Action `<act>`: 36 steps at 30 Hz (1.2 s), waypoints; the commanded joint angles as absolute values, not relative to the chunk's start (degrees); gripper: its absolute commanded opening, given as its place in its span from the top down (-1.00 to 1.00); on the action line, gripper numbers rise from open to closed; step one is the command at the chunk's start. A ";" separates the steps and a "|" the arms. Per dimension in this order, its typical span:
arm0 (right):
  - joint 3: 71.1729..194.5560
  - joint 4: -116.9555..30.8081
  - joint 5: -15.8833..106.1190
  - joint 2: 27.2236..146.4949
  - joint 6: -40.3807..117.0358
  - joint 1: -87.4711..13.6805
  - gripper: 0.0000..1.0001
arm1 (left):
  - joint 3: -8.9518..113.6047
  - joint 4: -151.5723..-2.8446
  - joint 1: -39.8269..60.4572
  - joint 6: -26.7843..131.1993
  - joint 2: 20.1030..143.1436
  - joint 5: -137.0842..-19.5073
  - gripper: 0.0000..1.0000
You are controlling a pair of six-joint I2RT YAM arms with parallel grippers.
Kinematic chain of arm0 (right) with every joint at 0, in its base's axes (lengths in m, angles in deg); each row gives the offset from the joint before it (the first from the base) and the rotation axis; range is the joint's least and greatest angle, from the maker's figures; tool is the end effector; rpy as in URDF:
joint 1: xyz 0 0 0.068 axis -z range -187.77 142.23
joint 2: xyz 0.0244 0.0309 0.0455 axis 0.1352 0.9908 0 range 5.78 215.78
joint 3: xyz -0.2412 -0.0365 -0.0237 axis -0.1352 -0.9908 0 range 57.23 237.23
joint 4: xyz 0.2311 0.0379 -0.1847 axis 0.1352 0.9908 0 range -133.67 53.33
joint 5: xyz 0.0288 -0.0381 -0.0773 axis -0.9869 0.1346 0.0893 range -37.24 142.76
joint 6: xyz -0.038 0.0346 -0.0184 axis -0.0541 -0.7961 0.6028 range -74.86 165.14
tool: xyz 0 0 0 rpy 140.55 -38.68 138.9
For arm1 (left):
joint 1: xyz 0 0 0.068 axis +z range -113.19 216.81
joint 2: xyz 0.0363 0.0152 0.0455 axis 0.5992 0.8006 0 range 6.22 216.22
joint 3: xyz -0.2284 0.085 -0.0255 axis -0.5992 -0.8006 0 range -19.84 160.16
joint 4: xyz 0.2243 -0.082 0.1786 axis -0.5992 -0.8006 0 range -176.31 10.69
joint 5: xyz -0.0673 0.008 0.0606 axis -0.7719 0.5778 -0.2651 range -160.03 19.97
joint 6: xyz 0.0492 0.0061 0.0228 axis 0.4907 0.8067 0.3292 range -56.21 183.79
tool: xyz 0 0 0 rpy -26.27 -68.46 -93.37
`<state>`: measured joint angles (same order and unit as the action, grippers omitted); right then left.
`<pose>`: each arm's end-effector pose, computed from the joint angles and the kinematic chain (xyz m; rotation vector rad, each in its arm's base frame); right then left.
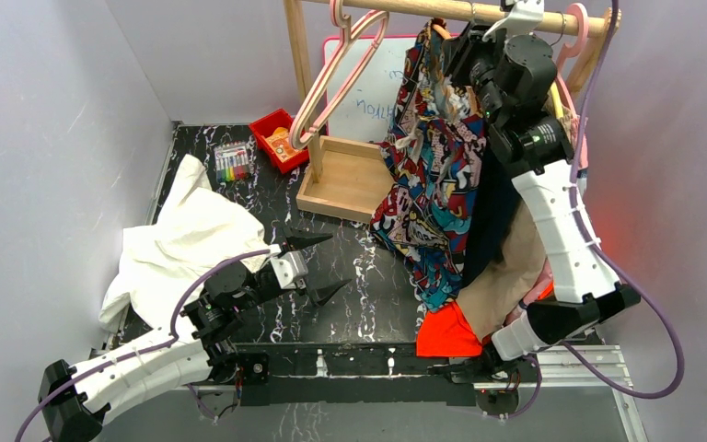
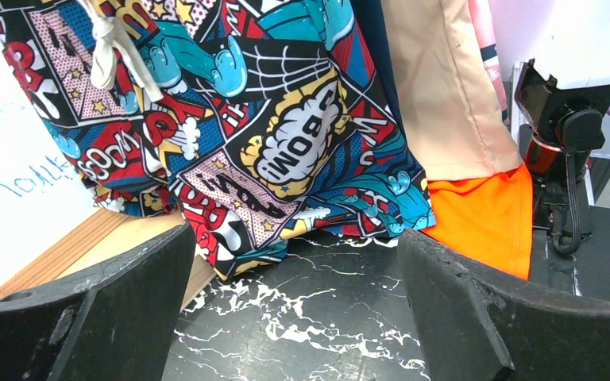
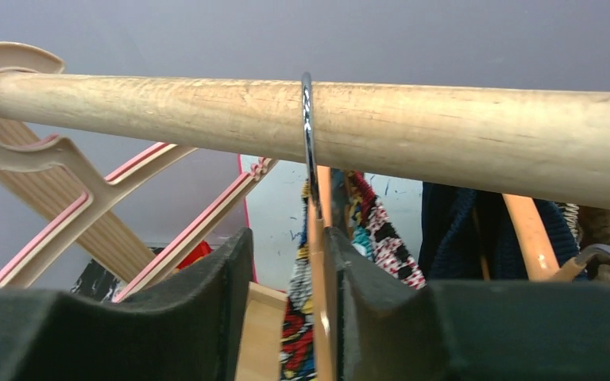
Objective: Place the shorts on the hanger
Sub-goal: Place the hanger at the clothesline.
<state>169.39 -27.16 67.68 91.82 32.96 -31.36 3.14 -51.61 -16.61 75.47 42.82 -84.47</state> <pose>0.3154 0.1276 0.5452 0.0767 1.4149 0.3343 0.1281 -0.1880 0.2718 0.9160 1.0257 -0.7805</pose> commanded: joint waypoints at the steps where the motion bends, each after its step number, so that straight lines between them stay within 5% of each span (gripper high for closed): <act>1: 170.10 -29.23 66.57 87.30 31.48 -31.23 0.01 | 4.02 -50.40 -16.71 75.08 42.52 -85.72 -0.97; 6: 171.82 -24.17 64.14 84.98 29.48 -31.23 -0.24 | 3.85 -50.21 -16.70 74.56 42.52 -85.98 -0.97; 14: 168.09 -16.30 66.34 78.29 30.61 -31.16 -0.30 | 3.72 -49.55 -16.66 73.44 42.86 -87.03 -0.97; 30: 160.95 -15.37 68.64 78.93 34.02 -31.22 -0.21 | 3.62 -50.08 -16.70 73.34 43.09 -87.18 -0.97; 36: 160.32 -15.17 68.68 79.26 34.15 -31.21 0.01 | 3.74 -50.30 -16.71 73.34 43.47 -87.78 -0.97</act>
